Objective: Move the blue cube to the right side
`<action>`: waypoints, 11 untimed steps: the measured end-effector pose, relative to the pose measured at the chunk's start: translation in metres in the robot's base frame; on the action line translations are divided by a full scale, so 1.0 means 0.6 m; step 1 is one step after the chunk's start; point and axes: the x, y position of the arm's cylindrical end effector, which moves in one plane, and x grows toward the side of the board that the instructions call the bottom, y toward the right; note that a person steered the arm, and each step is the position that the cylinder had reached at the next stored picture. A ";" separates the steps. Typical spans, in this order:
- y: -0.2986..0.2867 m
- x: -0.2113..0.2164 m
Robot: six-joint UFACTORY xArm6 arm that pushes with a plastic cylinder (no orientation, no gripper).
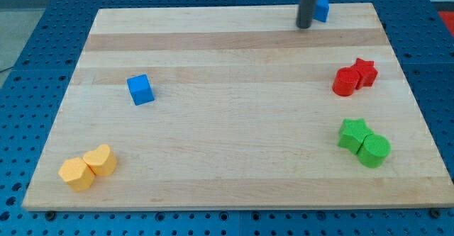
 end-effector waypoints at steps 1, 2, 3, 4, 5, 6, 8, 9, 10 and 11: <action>-0.169 0.021; -0.352 0.021; -0.546 0.075; -0.684 0.165; -0.686 0.197; -0.627 0.242; -0.444 0.259; -0.359 0.241; -0.385 0.262; -0.398 0.319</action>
